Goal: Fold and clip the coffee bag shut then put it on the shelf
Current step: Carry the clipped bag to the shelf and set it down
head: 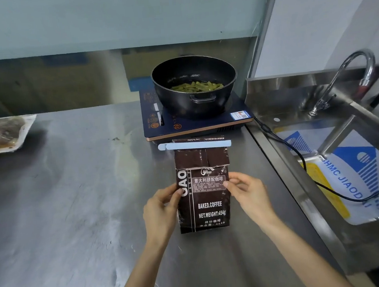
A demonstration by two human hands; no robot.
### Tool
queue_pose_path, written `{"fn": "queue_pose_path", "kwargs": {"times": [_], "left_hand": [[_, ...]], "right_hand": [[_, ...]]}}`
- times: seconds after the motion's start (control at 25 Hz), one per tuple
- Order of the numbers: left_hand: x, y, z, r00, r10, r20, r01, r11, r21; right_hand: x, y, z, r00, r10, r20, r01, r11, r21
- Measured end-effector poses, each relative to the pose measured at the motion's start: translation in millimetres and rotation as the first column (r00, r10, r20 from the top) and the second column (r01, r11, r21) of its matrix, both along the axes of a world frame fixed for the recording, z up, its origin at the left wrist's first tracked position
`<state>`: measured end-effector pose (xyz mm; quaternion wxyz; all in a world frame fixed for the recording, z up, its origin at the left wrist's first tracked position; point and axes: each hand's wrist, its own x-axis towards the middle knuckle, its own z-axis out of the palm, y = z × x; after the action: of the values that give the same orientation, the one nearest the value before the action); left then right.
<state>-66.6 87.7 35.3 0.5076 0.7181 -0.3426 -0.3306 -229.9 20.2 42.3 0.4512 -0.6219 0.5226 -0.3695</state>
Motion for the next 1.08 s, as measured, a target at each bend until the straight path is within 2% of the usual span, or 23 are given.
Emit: {"fn": "queue_pose_path", "kwargs": {"times": [0.4, 0.52, 0.8, 1.08], "left_hand": [[-32.1, -9.2, 19.8, 0.979, -0.194, -0.055, 0.191, 0.98, -0.05], [-59.0, -10.1, 32.8, 0.968, -0.25, -0.02, 0.247, 0.964, -0.094], [-158.4, -13.0, 47.6, 0.931, -0.364, -0.006, 0.361, 0.926, -0.108], [-279.6, -6.2, 46.8, 0.872, -0.489, 0.018, 0.488, 0.864, -0.125]], "right_hand": [[-41.0, 33.4, 29.3, 0.967, -0.237, 0.092, 0.242, 0.969, -0.046], [-66.8, 43.1, 35.8, 0.941, -0.316, 0.124, 0.326, 0.943, -0.067], [-169.1, 64.3, 44.2, 0.879, -0.457, 0.138, 0.471, 0.876, -0.1], [-287.8, 96.7, 39.8, 0.788, -0.589, 0.178, 0.603, 0.797, -0.031]]}}
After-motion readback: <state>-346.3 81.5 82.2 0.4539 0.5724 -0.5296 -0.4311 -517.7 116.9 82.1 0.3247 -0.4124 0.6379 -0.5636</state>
